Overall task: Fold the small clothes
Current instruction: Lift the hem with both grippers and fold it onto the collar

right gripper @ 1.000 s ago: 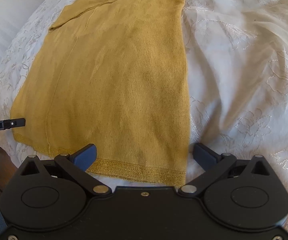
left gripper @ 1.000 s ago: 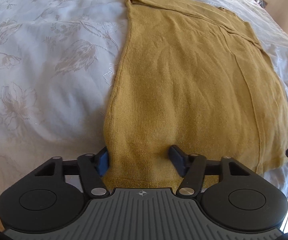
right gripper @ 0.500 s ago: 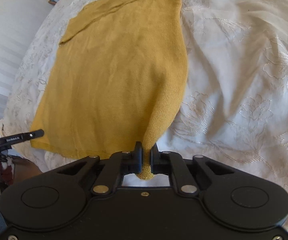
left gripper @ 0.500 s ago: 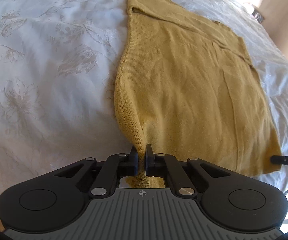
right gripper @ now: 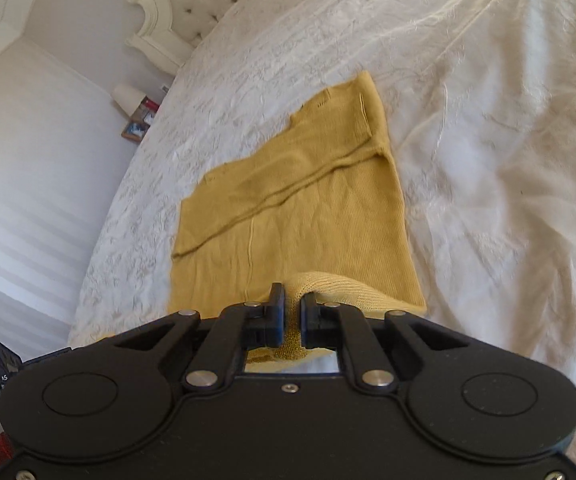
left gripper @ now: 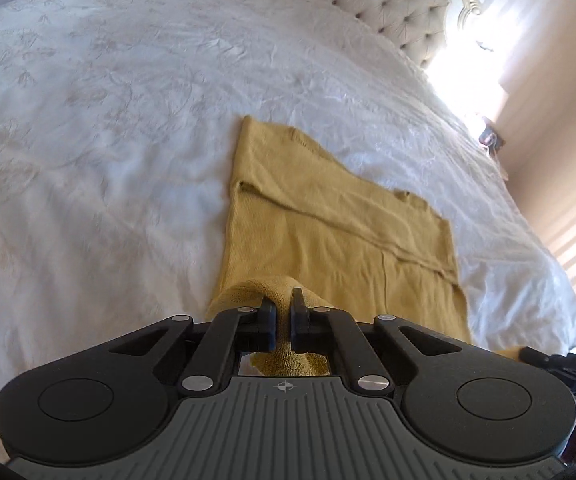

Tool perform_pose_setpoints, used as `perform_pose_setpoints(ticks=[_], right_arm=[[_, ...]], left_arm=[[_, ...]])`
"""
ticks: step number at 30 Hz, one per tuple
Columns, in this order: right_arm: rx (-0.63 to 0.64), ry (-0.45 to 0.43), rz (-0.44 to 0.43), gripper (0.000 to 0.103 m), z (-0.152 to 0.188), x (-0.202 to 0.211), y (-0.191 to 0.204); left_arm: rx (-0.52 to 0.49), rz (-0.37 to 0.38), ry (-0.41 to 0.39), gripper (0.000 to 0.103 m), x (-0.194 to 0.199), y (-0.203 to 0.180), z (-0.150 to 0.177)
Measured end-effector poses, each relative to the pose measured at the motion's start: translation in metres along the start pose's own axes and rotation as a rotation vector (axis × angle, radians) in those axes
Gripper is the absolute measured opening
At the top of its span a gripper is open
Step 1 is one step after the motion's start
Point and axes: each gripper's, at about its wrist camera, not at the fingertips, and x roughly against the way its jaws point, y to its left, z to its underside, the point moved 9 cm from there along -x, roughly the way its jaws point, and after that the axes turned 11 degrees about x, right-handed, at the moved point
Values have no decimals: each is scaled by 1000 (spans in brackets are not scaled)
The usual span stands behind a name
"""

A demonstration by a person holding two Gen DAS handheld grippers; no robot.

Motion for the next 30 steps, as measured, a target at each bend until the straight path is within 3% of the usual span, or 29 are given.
perform_pose_setpoints(ticks=[14,22,30], right_arm=[[-9,-111,74,14,-111,-69,-9],[-83,-100,144,14,-140,-118,-32],[-109,-46,242,15,-157,-157,-58]], left_arm=[[-54,73,-44,6,-77,-33,-100],[-32,46,-4,6,-134,-25,-137],[-51,-5,71,8,-193,-13,-150]])
